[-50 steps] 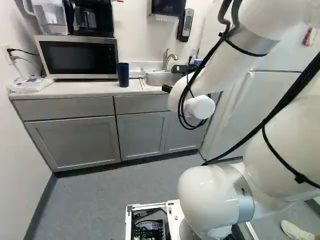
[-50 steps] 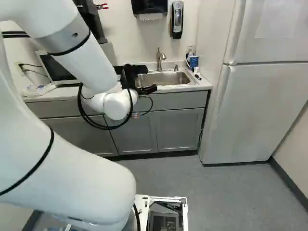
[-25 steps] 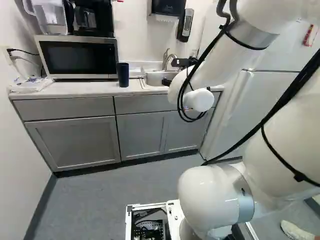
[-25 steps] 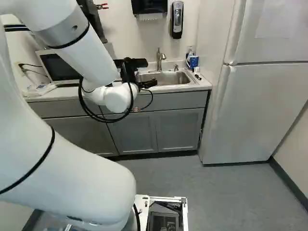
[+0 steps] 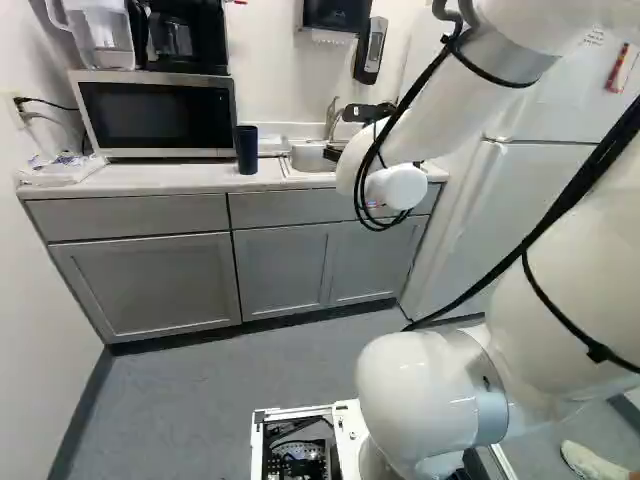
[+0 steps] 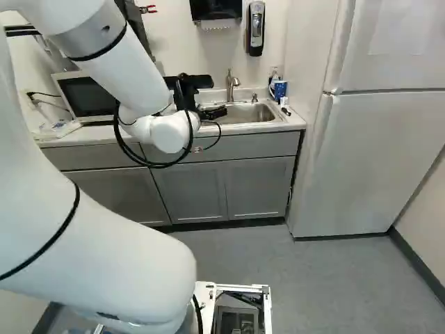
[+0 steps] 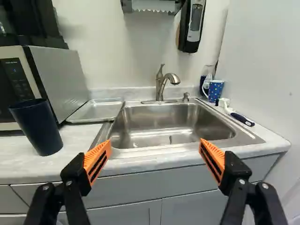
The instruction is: Rinse the cup and place it in the tray
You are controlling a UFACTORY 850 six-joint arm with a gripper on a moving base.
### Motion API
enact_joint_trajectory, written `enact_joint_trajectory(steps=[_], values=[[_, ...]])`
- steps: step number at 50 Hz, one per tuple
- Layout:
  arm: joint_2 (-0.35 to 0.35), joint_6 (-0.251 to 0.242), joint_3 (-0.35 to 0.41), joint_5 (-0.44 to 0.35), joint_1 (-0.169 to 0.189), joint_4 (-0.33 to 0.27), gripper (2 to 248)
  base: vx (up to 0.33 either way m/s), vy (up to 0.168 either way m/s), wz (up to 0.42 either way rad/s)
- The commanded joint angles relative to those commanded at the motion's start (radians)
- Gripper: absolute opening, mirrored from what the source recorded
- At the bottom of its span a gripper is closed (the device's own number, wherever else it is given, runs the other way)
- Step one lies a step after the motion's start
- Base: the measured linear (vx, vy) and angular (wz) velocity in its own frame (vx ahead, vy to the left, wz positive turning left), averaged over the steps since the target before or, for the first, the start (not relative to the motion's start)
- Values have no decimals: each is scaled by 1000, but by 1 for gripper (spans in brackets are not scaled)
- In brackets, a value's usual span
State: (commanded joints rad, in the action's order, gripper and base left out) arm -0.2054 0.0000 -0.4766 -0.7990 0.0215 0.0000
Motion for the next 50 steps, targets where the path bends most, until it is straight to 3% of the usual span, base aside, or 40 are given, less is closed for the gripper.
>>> enact_joint_trajectory(steps=[50], values=[[1,0,-111,111,-11,0,247,0,0,0]])
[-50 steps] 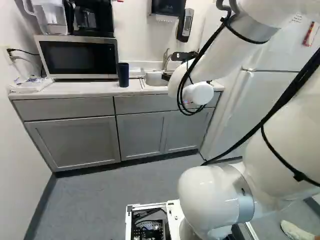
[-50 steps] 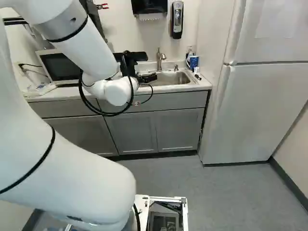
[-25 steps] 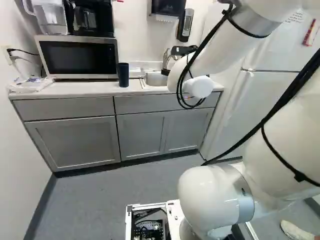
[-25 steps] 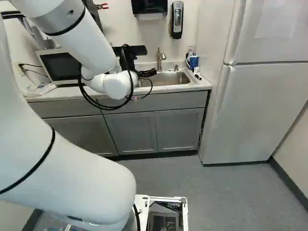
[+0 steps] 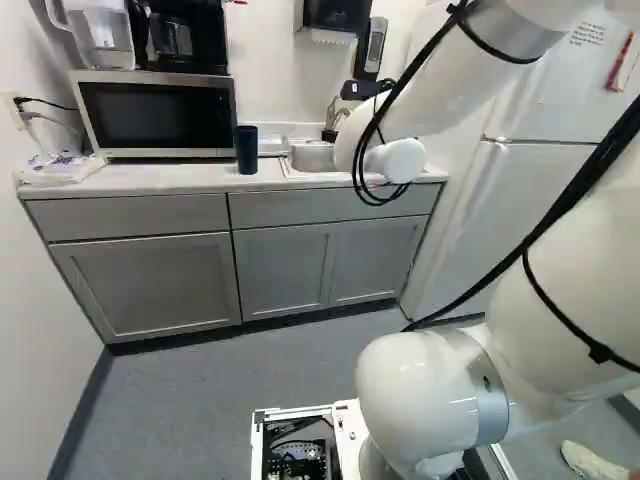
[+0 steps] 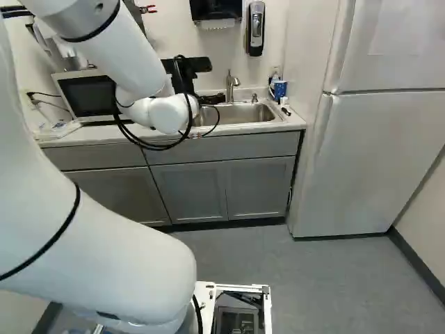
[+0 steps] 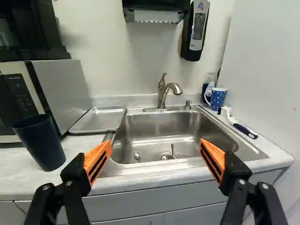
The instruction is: Rinse the cup and place it in the tray
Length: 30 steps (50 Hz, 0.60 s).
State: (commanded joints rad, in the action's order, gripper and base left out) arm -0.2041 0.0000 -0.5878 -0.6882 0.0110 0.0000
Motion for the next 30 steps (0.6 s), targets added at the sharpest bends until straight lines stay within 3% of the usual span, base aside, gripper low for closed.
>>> enact_joint_trajectory(steps=[30], values=[[-16,0,-51,75,-2,0,247,0,0,0]])
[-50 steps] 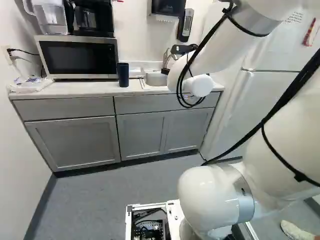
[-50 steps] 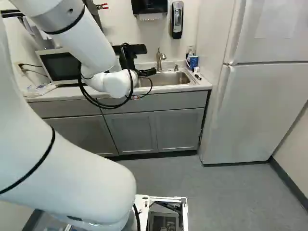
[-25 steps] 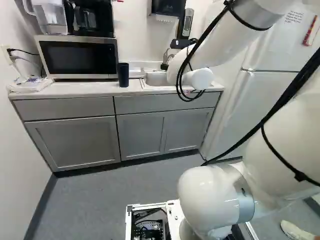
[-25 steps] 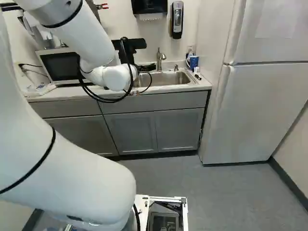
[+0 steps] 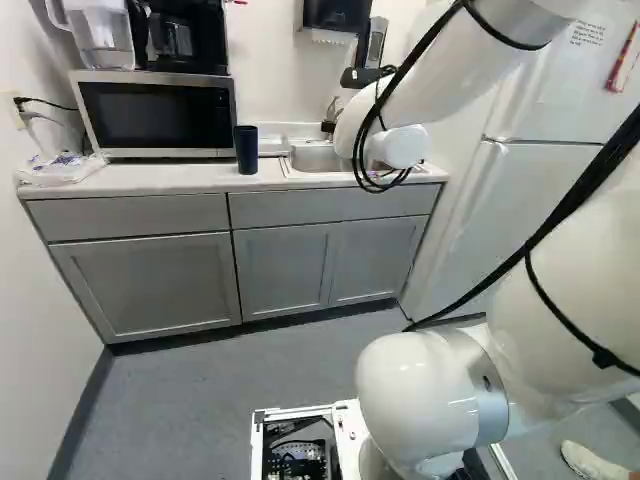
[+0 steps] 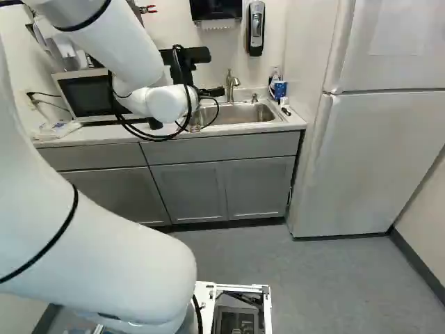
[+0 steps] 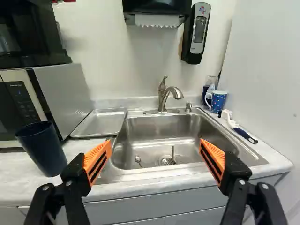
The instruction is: Rinse the cup and place it in the tray
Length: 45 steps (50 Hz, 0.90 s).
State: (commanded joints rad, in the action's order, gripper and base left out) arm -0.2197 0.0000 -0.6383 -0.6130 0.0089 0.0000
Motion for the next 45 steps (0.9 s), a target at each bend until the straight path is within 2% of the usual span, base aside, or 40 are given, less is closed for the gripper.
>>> enact_joint_trajectory(steps=[45], values=[[-26,0,-72,90,0,0,247,0,0,0]])
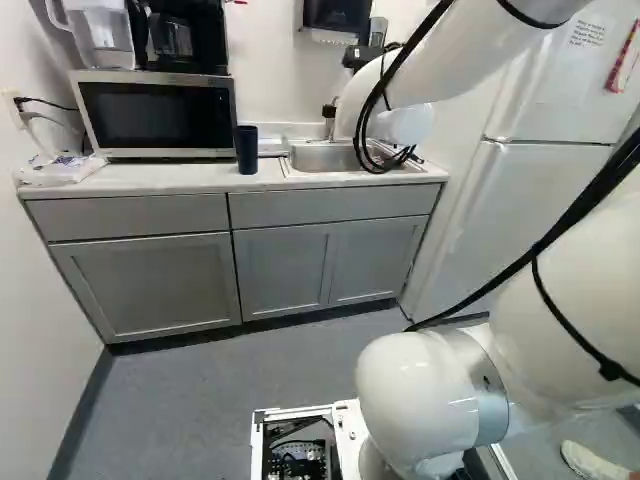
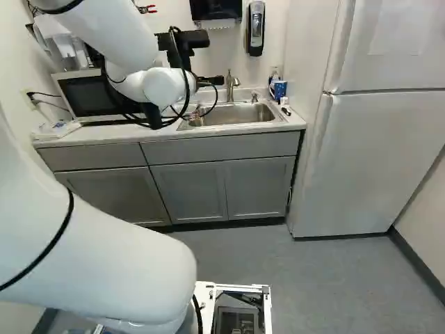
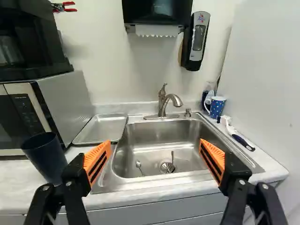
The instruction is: Rinse the cup and place it in the tray
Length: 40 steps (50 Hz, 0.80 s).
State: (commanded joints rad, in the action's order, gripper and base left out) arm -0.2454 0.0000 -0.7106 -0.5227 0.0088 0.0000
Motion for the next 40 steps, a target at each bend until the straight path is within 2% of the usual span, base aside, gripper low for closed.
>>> enact_joint_trajectory(steps=[19,40], values=[[-7,0,-34,5,0,0,247,0,0,0],[-13,0,-72,50,0,0,247,0,0,0]])
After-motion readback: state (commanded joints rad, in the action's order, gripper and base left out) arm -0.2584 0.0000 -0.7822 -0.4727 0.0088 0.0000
